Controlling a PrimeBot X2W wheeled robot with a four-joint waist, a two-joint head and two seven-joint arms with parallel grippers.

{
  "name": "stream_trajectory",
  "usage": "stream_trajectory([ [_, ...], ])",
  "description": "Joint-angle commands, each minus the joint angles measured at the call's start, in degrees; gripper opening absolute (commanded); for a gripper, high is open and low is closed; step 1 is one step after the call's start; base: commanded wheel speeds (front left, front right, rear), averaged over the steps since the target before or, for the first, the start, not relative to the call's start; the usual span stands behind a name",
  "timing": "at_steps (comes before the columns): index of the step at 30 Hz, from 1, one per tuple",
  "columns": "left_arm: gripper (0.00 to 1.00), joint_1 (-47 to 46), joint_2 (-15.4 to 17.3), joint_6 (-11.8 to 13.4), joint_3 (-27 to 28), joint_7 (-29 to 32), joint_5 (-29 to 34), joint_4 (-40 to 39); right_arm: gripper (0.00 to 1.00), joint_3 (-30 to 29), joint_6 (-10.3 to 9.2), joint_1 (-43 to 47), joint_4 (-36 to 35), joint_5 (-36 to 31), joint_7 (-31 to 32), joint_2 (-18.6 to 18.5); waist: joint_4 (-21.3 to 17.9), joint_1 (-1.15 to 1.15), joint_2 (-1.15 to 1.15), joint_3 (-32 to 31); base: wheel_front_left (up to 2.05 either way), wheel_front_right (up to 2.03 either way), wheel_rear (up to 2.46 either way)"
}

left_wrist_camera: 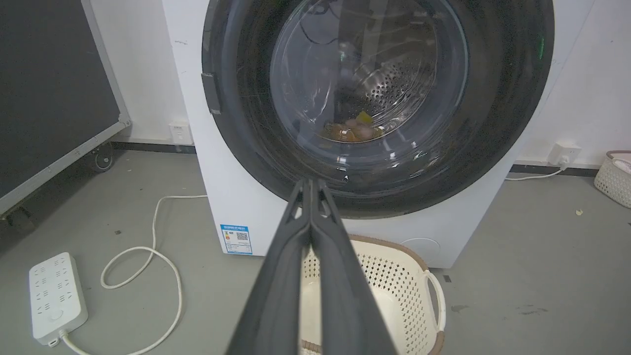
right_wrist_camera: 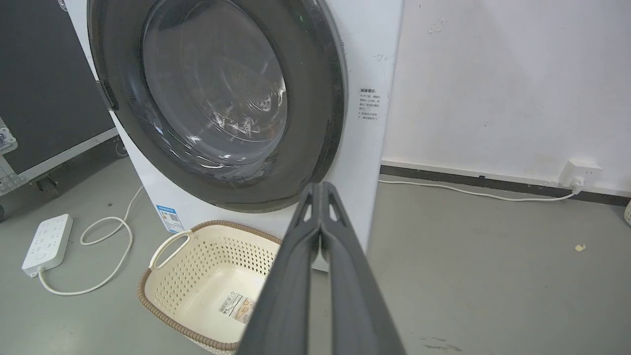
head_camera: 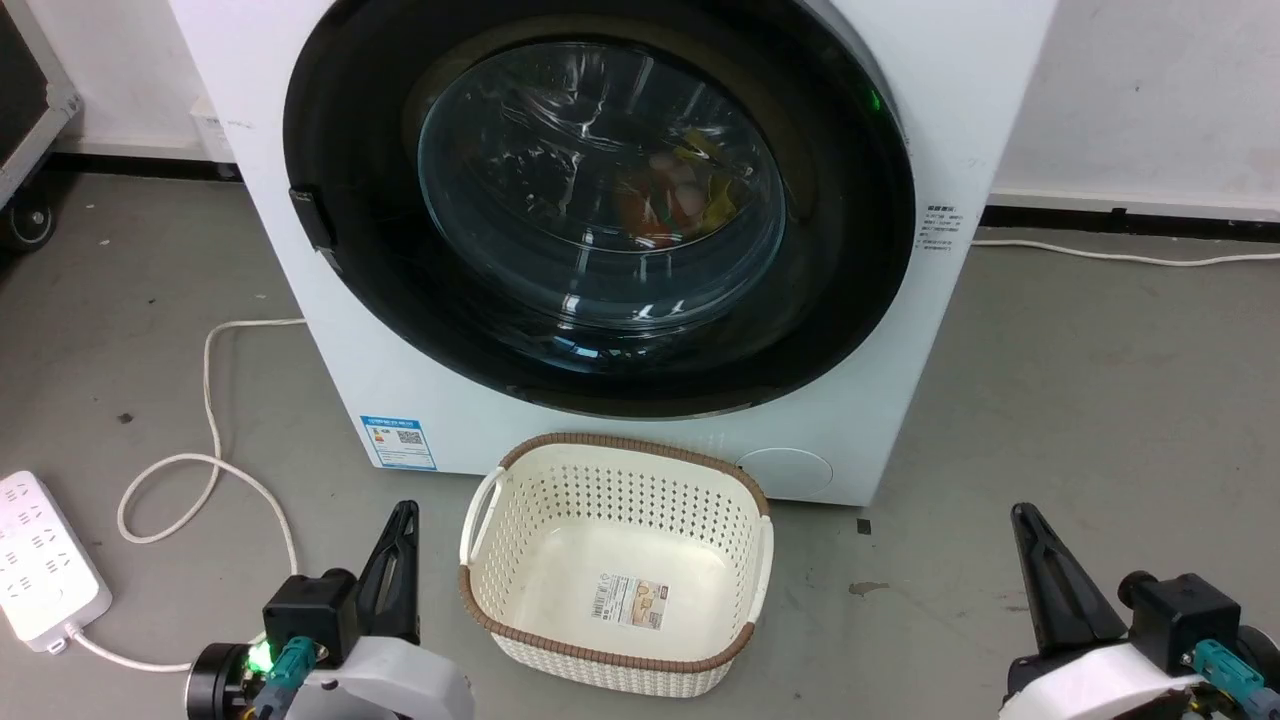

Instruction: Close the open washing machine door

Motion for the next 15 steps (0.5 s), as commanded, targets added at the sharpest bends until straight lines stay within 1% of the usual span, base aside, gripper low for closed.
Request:
stream_trajectory([
  [1,0.0,0.6,0.0,0.3,0.1,0.3,0.5,-0.5,0.0,0.1,-0.02,-0.5,-0.5,-0.4,0.2,0.1,0.0,0.0,0.0,0.0,0.0,0.0,0.0],
  [15,0.0,0.8,0.1,0.8,0.4,1.9,1.6,-1.8,0.0,0.7,-0.03,-0.6,-1.2,-1.2,1.9,0.1,0.2,0.0,0.0,0.2,0.0,0.0,0.0],
])
